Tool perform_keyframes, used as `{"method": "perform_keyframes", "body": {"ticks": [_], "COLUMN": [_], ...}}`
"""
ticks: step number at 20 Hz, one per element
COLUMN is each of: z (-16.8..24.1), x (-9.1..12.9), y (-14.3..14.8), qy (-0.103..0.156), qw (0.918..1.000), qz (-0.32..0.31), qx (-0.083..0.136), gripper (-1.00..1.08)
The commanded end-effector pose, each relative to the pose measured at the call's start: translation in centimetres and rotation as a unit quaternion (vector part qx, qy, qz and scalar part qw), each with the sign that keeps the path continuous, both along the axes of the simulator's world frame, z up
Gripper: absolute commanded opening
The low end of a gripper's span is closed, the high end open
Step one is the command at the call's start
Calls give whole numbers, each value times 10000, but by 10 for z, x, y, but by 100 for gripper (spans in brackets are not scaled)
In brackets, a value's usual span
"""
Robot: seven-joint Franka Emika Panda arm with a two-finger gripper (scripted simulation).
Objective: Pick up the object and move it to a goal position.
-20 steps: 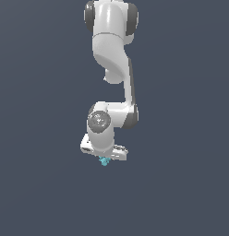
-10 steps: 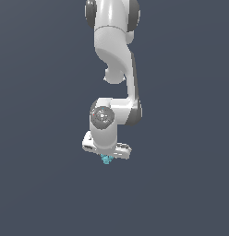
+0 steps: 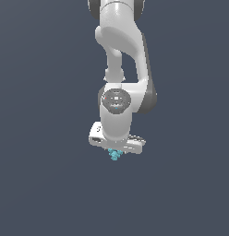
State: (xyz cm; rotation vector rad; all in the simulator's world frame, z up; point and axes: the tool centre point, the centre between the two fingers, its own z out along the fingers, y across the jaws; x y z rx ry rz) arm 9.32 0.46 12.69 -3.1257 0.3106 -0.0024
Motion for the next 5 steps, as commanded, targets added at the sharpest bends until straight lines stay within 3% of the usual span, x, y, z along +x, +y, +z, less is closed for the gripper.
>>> {"method": "perform_keyframes", "body": {"ticks": [1,5], "z": [10,15], "x": [1,2], "y": [5,8], "qy": [8,8], "qw": [10000,10000], "qz": [-5,-5], "qx": [-2,-2], "gripper": [-100,-100]}}
